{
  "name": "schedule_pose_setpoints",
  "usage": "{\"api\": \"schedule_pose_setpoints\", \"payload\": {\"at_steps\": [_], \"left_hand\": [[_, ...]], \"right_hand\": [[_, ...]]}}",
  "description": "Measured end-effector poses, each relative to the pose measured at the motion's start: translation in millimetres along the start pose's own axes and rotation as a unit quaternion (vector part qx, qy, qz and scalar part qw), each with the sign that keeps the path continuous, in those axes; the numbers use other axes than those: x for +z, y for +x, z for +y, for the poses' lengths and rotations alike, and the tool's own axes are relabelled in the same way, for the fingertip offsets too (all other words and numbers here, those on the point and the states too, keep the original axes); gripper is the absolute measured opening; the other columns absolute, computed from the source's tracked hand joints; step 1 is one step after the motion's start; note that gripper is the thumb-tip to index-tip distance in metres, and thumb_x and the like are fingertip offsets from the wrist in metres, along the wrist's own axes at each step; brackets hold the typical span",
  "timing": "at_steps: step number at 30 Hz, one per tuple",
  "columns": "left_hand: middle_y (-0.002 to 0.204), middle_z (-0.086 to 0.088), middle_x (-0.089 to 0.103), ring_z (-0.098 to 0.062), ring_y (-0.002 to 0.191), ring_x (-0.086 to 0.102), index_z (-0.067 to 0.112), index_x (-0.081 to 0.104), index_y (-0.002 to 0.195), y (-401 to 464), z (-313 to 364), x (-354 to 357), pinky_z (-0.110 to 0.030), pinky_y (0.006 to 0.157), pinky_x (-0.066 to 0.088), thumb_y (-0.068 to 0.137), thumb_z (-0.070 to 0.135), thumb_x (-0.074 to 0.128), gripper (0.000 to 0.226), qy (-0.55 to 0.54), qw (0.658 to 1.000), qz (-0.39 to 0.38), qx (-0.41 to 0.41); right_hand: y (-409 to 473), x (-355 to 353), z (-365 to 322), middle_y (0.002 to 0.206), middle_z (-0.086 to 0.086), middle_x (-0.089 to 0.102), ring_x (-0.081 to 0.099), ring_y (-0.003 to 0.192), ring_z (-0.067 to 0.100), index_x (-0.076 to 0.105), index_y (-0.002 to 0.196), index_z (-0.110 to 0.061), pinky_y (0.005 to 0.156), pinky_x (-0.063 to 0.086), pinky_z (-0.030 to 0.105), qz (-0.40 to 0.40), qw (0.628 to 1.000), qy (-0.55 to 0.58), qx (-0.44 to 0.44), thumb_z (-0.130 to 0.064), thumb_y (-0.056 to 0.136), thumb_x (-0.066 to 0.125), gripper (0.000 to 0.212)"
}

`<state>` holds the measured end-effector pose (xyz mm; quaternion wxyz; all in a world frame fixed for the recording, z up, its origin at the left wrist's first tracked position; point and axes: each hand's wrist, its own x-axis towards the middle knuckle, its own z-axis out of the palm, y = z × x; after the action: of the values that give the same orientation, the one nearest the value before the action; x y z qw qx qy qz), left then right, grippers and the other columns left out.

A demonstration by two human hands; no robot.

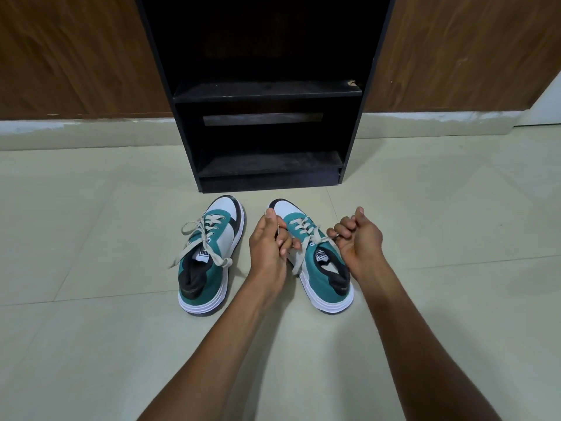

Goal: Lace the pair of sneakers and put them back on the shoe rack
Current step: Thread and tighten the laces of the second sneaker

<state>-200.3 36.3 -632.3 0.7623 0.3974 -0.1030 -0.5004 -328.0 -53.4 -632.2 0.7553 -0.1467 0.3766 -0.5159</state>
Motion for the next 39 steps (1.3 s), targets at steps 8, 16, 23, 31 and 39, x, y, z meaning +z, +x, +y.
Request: {"api": "schedule_pose_setpoints", "payload": {"at_steps": [8, 16, 23, 31, 39], "left_hand": [[0.045, 0.003, 0.029, -0.009, 0.035, 0.027, 0.012, 0.052, 0.079, -12, -6, 11, -0.023, 0.045, 0.044, 0.106, 0.03, 0.048, 0.033, -0.055, 0.996, 0.068, -0.015], [0.047, 0.002, 0.03, -0.01, 0.036, 0.026, 0.012, 0.05, 0.078, -6, -10, -5, -0.025, 0.046, 0.046, 0.106, 0.031, 0.049, 0.034, -0.066, 0.994, 0.078, -0.034], [0.045, 0.001, 0.03, -0.011, 0.035, 0.024, 0.01, 0.051, 0.074, -17, -14, 2, -0.025, 0.048, 0.044, 0.106, 0.032, 0.049, 0.039, -0.079, 0.992, 0.084, -0.043], [0.046, 0.0, 0.032, -0.01, 0.036, 0.025, 0.01, 0.051, 0.073, -23, -10, 2, -0.024, 0.047, 0.042, 0.105, 0.03, 0.051, 0.038, -0.076, 0.991, 0.102, -0.045], [0.043, 0.0, 0.031, -0.01, 0.034, 0.026, 0.009, 0.049, 0.073, -23, -8, 1, -0.022, 0.044, 0.043, 0.105, 0.029, 0.05, 0.038, -0.071, 0.99, 0.108, -0.05]], "right_hand": [[28, 16, 0, 0.047, -0.007, 0.028, 0.019, 0.033, 0.007, 0.035, 0.079, -0.017, 0.034, 0.017, 0.02, 0.003, 0.996, -0.072, 0.045, -0.018, 0.109, 0.036, 0.03], [33, 1, 7, 0.045, -0.005, 0.032, 0.024, 0.035, 0.008, 0.037, 0.071, -0.016, 0.034, 0.024, 0.021, -0.057, 0.991, -0.109, 0.048, -0.028, 0.109, 0.04, 0.04], [27, 5, 7, 0.042, -0.007, 0.033, 0.024, 0.032, 0.007, 0.043, 0.084, -0.014, 0.033, 0.023, 0.018, 0.036, 0.988, -0.146, -0.027, -0.021, 0.11, 0.037, 0.027], [26, 6, 11, 0.045, -0.006, 0.034, 0.025, 0.033, 0.008, 0.042, 0.075, -0.015, 0.036, 0.024, 0.021, 0.072, 0.98, -0.18, -0.048, -0.024, 0.108, 0.041, 0.035], [26, 6, 12, 0.048, -0.005, 0.035, 0.026, 0.035, 0.008, 0.041, 0.072, -0.016, 0.038, 0.024, 0.022, 0.071, 0.975, -0.201, -0.065, -0.024, 0.109, 0.041, 0.037]]}}
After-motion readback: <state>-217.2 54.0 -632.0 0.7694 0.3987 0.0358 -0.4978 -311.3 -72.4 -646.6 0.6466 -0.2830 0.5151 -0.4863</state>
